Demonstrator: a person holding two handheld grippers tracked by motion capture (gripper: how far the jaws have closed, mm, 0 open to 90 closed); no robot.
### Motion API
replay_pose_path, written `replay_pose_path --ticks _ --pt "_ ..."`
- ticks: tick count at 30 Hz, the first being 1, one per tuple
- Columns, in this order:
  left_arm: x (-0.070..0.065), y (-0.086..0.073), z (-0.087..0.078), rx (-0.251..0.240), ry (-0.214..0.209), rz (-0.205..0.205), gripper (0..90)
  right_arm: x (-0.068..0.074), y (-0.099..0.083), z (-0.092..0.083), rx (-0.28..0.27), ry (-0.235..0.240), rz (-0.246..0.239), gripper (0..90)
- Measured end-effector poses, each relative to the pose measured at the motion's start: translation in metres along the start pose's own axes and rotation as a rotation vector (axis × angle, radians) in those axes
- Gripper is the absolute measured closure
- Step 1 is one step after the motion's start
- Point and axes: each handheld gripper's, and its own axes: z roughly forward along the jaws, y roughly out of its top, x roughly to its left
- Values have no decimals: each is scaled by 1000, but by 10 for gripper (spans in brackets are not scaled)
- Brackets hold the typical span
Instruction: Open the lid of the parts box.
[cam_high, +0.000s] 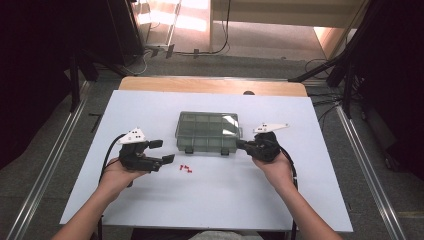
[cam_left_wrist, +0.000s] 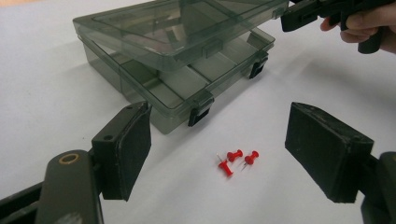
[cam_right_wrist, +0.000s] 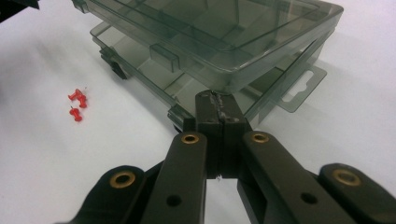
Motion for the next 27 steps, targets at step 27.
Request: replay_pose_path --ticks 27 --pt "17 24 18 49 63 19 273 1 25 -11 -7 6 18 900"
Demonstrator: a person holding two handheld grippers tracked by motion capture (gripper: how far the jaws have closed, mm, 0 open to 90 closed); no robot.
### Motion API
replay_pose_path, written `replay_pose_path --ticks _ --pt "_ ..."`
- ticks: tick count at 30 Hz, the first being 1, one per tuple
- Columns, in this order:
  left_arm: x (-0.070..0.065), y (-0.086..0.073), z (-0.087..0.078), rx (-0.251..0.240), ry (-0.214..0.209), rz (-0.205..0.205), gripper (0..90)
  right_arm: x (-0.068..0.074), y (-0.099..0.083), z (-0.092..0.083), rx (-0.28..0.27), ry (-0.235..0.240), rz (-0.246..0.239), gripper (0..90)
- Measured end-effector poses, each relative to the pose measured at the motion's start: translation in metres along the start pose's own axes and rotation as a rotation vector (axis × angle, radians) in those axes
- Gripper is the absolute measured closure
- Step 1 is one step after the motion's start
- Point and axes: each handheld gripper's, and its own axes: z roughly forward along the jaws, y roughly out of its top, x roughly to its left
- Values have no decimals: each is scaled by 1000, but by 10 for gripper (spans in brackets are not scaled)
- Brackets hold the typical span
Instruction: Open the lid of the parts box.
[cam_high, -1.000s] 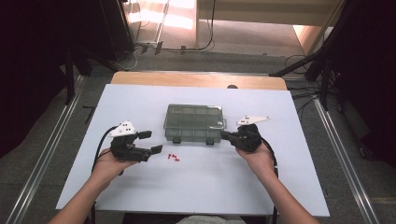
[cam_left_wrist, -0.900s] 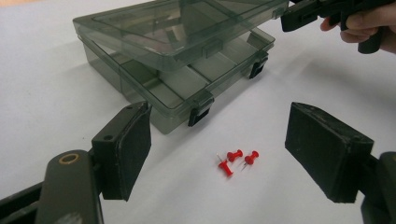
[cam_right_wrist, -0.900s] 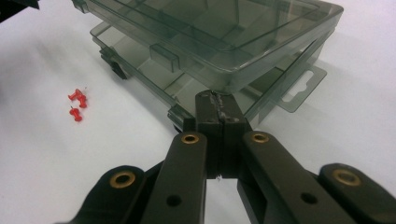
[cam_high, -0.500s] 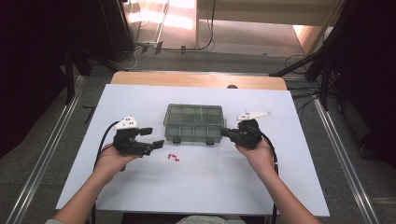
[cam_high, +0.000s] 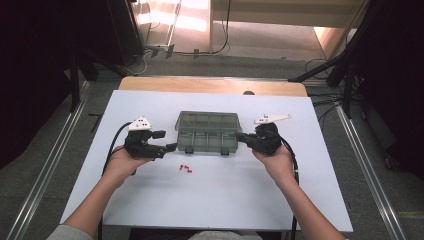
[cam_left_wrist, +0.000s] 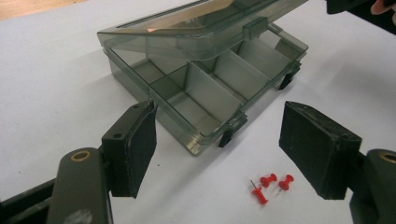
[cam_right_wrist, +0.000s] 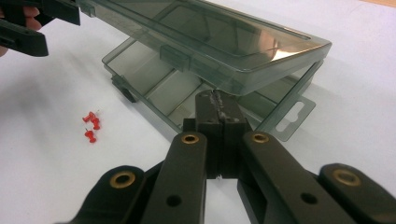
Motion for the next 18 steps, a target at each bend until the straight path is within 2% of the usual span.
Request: replay_pose_path --ticks 9,12,14,18 --pt "9 10 13 6 3 -6 273 -2 6 -1 -2 14 11 900" --pt "14 14 16 -14 8 -19 273 -3 9 -2 -5 12 8 900" --pt "16 17 18 -8 10 -24 273 -3 11 -3 -7 9 6 900" --pt "21 24 22 -18 16 -19 273 -3 17 -3 -10 6 2 900"
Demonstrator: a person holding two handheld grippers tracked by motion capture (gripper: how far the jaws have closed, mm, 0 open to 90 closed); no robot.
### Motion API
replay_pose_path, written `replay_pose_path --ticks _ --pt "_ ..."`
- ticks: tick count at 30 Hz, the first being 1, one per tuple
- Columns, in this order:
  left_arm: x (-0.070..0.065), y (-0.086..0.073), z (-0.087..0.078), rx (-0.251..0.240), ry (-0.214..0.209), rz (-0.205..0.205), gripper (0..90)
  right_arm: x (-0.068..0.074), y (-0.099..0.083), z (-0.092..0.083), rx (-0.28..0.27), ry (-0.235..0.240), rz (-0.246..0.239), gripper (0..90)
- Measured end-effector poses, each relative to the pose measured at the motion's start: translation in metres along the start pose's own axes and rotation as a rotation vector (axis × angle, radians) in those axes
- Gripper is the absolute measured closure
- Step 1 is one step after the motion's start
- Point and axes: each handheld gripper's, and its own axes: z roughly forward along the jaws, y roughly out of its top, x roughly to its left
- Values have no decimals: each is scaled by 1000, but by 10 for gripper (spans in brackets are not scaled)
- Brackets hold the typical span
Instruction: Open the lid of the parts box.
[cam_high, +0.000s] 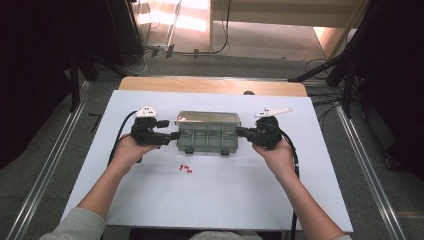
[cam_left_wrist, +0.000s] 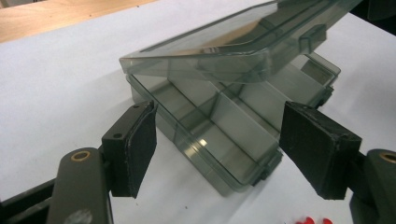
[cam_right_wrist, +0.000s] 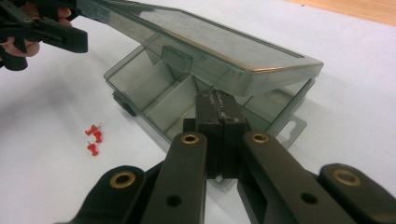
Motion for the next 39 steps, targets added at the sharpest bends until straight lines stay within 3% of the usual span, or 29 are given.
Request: replay_pose_path --ticks 7,9,18,25,31,36,39 --pt "5 7 8 18 3 20 276 0 8 2 -5 -2 1 900" --pt "7 8 10 19 13 24 344 0 9 3 -6 -5 2 900" --pt "14 11 18 32 34 36 345 0 15 1 -11 -19 2 900" --pt "21 17 21 12 46 38 393 2 19 2 -13 -21 -3 900" --pt "22 19 23 -4 59 37 519 4 22 4 -14 -33 3 900" --pt "22 21 22 0 57 26 590 3 26 4 -25 -41 8 900" --pt "21 22 22 -24 66 21 600 2 27 5 -30 -44 4 900"
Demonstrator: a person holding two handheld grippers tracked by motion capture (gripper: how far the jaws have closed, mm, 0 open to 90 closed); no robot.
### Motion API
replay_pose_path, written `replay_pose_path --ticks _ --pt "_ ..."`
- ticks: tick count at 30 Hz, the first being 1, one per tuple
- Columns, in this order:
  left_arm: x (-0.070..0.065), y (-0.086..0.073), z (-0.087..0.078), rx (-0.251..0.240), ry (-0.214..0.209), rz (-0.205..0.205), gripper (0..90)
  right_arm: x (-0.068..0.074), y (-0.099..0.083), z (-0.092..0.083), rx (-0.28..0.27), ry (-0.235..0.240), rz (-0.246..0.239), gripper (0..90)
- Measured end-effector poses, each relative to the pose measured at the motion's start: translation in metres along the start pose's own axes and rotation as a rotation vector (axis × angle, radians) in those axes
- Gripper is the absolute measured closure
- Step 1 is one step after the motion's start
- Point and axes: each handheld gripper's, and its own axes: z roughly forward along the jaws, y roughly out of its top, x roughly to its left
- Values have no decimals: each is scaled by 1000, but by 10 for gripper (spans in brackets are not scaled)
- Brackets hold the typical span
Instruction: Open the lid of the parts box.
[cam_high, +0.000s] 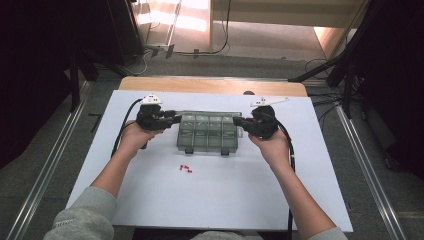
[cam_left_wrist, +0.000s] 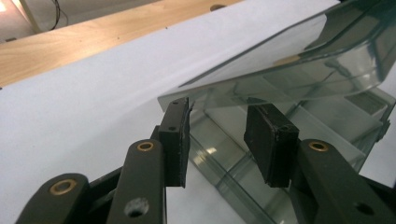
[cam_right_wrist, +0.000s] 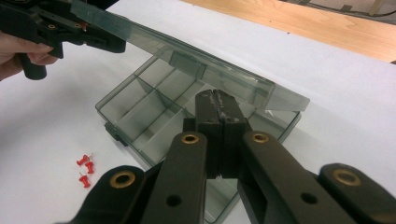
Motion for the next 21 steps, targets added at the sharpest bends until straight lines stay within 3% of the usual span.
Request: replay_pose_path --ticks 4,8,10,21 --pt "0 1 3 -8 11 9 601 -2 1 1 -3 -8 4 900" --pt "1 1 4 -9 7 -13 658 -3 2 1 -9 -10 8 900" --pt "0 2 4 -12 16 2 677 -3 2 1 -12 -9 8 900" --pt "-1 7 1 -7 9 -58 716 -8 -6 -1 -32 -20 10 842"
